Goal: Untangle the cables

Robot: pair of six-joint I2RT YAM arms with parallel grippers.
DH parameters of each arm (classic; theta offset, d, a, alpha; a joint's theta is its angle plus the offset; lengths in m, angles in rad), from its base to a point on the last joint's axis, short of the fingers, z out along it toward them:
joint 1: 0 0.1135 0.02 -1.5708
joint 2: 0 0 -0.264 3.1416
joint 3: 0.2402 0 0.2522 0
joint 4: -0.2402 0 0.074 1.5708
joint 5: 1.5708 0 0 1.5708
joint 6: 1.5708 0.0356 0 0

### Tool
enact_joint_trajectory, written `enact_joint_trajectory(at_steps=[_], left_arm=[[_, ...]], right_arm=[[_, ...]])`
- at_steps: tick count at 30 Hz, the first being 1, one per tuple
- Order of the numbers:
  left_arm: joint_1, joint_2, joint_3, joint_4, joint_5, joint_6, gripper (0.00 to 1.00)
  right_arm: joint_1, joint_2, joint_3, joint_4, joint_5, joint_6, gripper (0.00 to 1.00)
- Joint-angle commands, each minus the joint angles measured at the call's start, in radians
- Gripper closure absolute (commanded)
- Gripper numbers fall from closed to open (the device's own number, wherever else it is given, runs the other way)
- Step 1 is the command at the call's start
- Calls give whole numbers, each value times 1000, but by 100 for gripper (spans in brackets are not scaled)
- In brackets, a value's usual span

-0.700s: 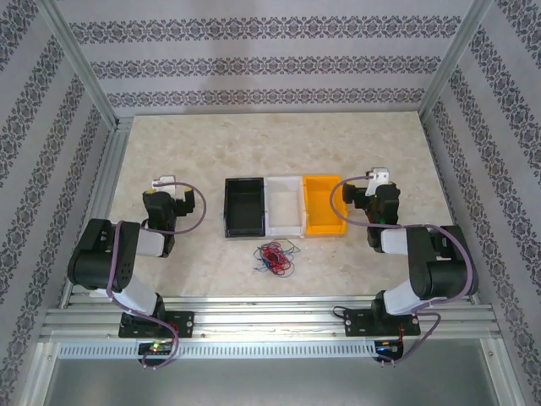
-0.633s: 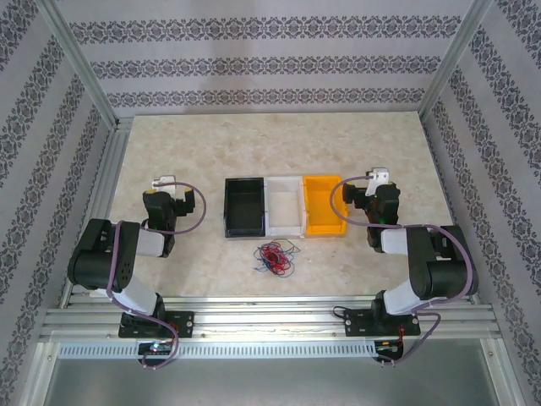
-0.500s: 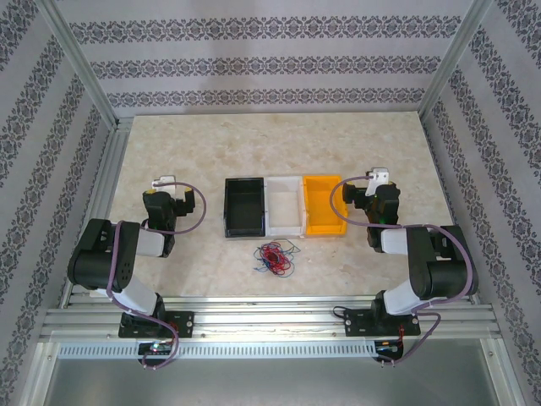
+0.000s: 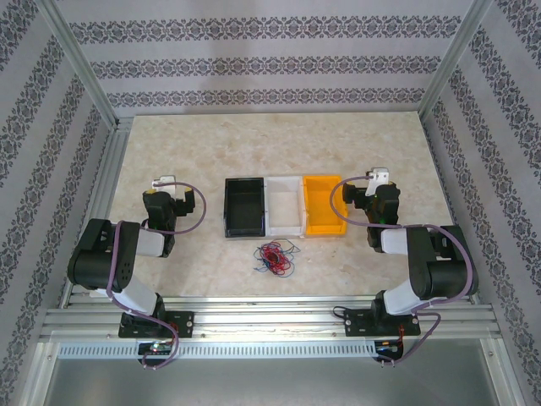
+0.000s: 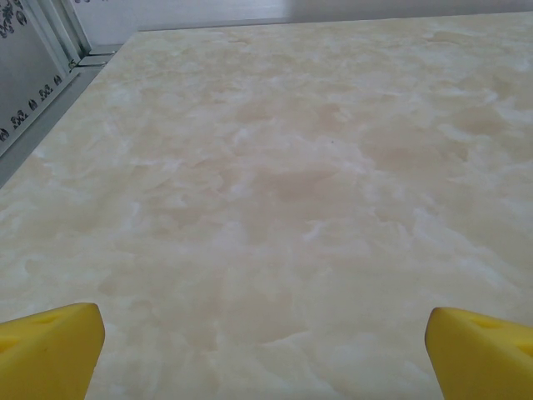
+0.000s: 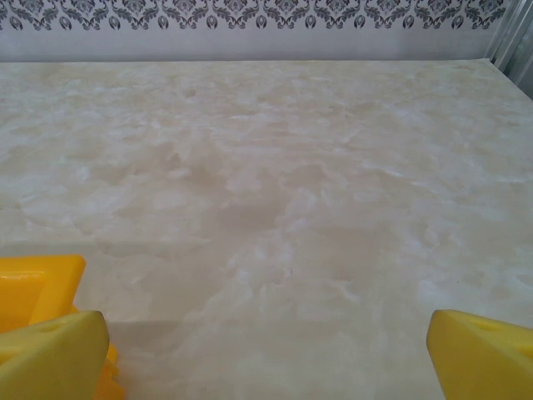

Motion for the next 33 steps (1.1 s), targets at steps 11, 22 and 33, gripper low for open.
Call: enact_joint_trajectory(at_steps=[11,22,33], left_arm=[[-84,-283,163,-432,-85,-5,1],[-519,-357,161,-664,-153,-407,1],[-695,-401,223,-965,296,-268,0]], right_arm=[[37,-199,151,-449,151,69,20],[547,-454,160,-858,284,302,29],[747,-368,230,-1149,-154,310,45]])
